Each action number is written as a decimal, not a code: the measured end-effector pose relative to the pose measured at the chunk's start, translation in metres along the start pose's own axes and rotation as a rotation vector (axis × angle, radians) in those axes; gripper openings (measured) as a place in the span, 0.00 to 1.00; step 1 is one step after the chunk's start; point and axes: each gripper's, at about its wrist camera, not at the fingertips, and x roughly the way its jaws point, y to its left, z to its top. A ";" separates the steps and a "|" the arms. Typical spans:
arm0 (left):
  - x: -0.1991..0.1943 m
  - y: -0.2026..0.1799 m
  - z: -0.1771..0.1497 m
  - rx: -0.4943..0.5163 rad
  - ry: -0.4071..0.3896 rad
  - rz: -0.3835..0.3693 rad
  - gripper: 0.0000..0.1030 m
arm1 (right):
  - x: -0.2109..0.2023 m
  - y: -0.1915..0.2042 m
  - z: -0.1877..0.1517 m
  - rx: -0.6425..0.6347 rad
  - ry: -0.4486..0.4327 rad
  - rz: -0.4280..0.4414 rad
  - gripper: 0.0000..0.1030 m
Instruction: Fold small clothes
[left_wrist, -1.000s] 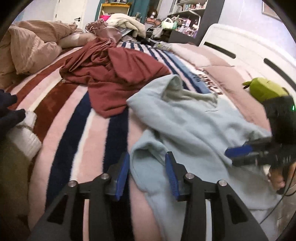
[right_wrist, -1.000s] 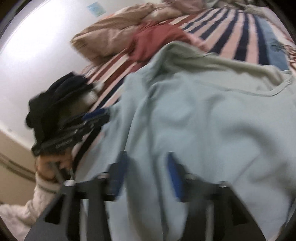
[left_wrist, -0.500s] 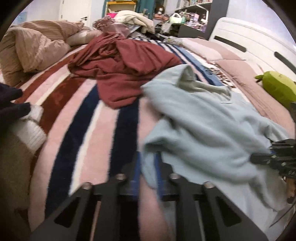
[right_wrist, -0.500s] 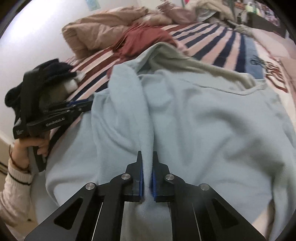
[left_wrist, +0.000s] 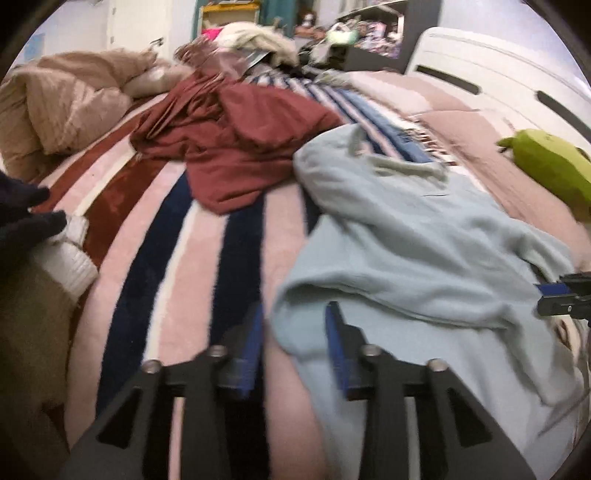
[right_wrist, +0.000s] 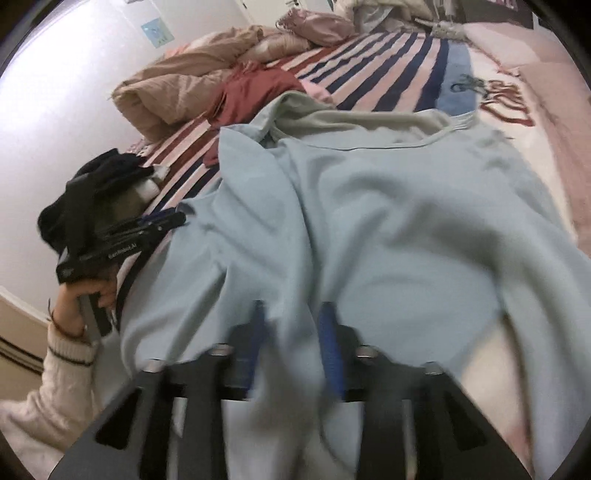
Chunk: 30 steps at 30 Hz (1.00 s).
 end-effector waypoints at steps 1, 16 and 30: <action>-0.007 -0.004 -0.002 0.012 -0.007 -0.011 0.33 | -0.011 -0.002 -0.010 -0.004 -0.004 -0.013 0.40; -0.079 -0.083 -0.042 -0.025 -0.101 -0.165 0.43 | -0.061 -0.009 -0.143 0.110 -0.159 -0.183 0.04; -0.082 -0.118 -0.045 0.003 -0.077 -0.170 0.43 | -0.082 -0.015 -0.193 0.280 -0.246 -0.033 0.04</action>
